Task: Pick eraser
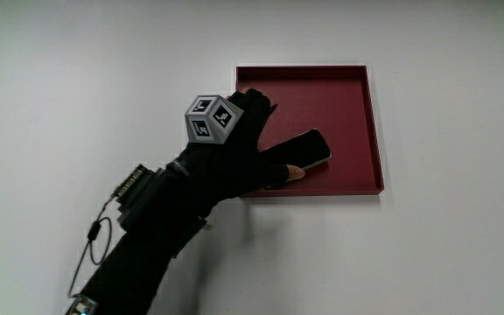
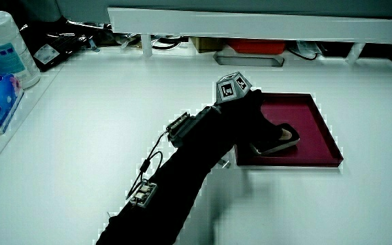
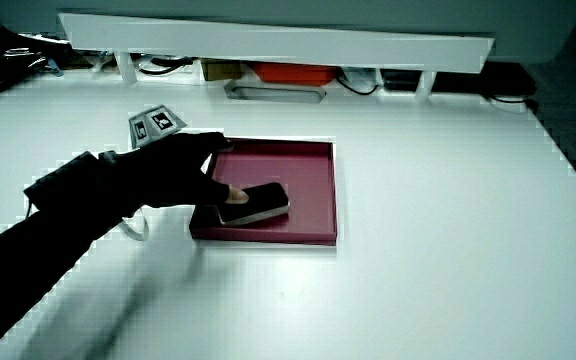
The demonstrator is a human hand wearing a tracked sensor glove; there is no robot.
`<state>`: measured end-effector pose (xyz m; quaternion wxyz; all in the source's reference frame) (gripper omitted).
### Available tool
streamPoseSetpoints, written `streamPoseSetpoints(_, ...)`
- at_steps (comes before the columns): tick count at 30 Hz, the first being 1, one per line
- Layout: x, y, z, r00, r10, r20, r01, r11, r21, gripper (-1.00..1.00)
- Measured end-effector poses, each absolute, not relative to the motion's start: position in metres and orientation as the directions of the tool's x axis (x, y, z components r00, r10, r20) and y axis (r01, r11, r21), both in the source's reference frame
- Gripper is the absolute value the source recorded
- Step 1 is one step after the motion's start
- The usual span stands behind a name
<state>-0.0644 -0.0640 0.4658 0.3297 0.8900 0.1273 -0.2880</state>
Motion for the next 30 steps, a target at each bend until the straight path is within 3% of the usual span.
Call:
streamPoseSetpoints(9, -0.039, -0.057, 0.499, 0.821, 0.012, -0.571, 0.394, -0.735, 0.552, 0.00)
streamPoseSetpoints(20, -0.024, -0.045, 0.530, 0.847, -0.015, -0.531, 0.328, -0.772, 0.544, 0.00)
streamPoseSetpoints(30, -0.022, -0.046, 0.528, 0.857, -0.001, -0.515, 0.321, -0.781, 0.536, 0.06)
